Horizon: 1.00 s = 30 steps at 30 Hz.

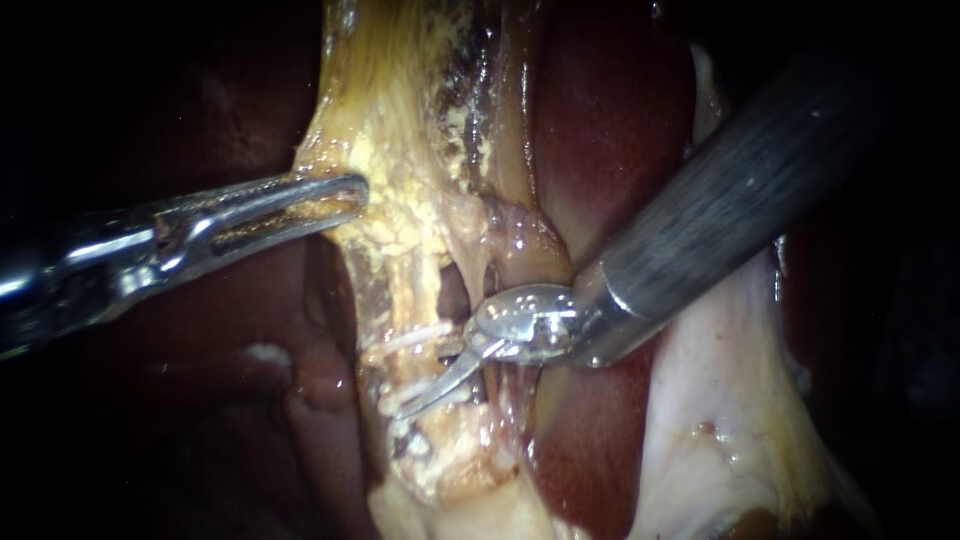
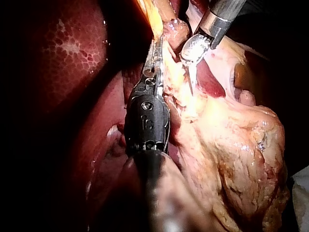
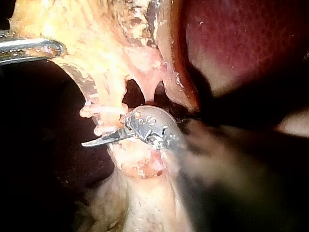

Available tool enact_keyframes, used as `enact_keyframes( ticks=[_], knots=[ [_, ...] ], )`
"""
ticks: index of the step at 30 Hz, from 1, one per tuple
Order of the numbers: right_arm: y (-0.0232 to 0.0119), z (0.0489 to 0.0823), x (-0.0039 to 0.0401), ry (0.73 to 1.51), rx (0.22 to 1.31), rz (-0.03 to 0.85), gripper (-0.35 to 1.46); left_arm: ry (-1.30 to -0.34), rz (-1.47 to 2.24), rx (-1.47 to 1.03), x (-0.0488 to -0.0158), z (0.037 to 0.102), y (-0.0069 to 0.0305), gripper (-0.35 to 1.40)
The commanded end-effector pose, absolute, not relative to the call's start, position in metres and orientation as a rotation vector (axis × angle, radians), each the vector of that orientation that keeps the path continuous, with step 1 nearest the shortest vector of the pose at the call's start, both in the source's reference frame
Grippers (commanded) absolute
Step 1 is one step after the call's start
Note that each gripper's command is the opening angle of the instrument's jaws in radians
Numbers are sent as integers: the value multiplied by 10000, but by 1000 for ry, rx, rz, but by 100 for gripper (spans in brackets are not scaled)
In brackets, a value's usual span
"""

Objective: Go to the cutting position left tube

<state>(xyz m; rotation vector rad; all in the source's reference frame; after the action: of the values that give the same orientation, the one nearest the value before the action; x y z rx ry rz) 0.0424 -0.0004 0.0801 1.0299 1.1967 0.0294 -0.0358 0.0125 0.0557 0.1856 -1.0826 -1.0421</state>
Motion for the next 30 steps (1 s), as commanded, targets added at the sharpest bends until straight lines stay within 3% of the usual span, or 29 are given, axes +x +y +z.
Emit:
enact_keyframes(
  ticks=[1, 17, 30],
  knots=[
    [-4, 801, 424, 1188, 1050, 37, 124, -1082, -1043, 185, -358, 556, 125, -35],
    [-7, 795, 424, 1186, 1155, 63, 116, -1082, -1042, 185, -357, 563, 128, -35],
    [-7, 794, 408, 1186, 1173, 36, 114, -1083, -1039, 187, -350, 574, 133, -35]
  ],
)
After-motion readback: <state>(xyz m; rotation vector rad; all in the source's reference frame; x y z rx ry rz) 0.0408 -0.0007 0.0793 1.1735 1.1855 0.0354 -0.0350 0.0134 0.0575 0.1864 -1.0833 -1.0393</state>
